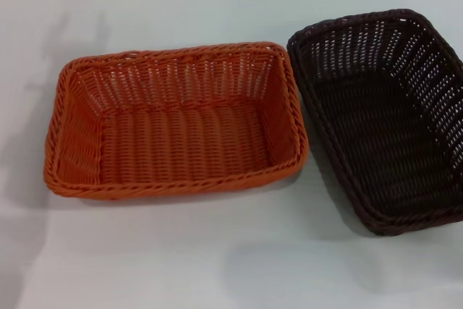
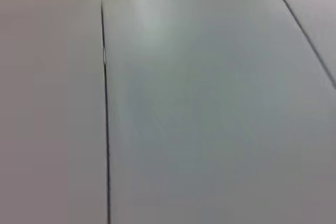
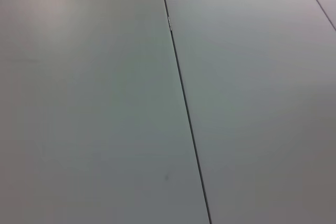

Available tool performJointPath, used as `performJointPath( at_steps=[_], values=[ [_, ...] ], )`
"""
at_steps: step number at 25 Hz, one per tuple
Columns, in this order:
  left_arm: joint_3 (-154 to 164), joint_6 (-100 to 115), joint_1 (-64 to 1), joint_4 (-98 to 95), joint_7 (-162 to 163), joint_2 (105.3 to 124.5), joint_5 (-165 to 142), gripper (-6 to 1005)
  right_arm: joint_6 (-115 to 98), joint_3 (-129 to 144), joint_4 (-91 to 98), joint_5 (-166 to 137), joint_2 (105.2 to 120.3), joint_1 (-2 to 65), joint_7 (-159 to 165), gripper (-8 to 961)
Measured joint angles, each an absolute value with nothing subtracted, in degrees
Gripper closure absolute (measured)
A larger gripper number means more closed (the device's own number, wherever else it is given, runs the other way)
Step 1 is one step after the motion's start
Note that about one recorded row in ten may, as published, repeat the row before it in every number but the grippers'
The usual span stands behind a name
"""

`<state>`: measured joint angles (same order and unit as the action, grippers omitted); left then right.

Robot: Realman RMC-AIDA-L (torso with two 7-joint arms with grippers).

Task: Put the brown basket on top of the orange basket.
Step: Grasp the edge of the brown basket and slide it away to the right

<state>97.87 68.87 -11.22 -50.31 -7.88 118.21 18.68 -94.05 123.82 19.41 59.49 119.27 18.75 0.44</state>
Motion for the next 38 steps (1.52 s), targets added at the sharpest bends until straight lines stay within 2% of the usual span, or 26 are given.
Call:
performJointPath(
  at_steps=[6,15,21,27,28,29,33,35,38],
  values=[
    [106.2,71.9,-3.6,-47.4,-8.8,118.51,19.1,334,-94.0,124.3,19.2,59.5,119.27,18.6,0.4,129],
    [107.2,71.7,-2.6,-41.6,-17.2,118.56,23.6,333,-95.3,124.3,22.8,50.9,119.08,18.9,7.9,129],
    [107.5,72.1,-3.1,-35.3,-18.4,118.59,28.7,334,-91.2,123.8,30.3,36.8,118.86,22.6,8.3,129],
    [109.5,72.3,-3.2,-30.3,-18.6,118.82,34.1,334,-61.1,120.6,46.9,26.6,116.32,29.2,9.6,129],
    [109.5,72.3,-3.2,-30.3,-18.6,118.82,34.1,334,-49.2,119.1,52.3,23.4,115.51,31.8,11.3,129],
    [109.6,72.3,-3.1,-30.0,-18.2,118.83,34.4,333,-49.2,119.1,52.3,23.4,115.51,31.8,11.3,129],
    [109.4,72.4,-3.3,-27.8,-16.1,118.77,36.0,333,-21.0,117.6,64.6,12.9,114.35,38.3,18.0,130],
    [109.5,72.4,-3.8,-26.8,-15.9,118.77,37.1,333,-16.6,117.6,66.6,11.3,114.34,39.3,18.3,130],
    [109.5,72.4,-4.1,-26.4,-16.0,118.83,37.4,333,1.4,116.5,74.0,8.7,114.43,43.0,17.8,130]
  ],
)
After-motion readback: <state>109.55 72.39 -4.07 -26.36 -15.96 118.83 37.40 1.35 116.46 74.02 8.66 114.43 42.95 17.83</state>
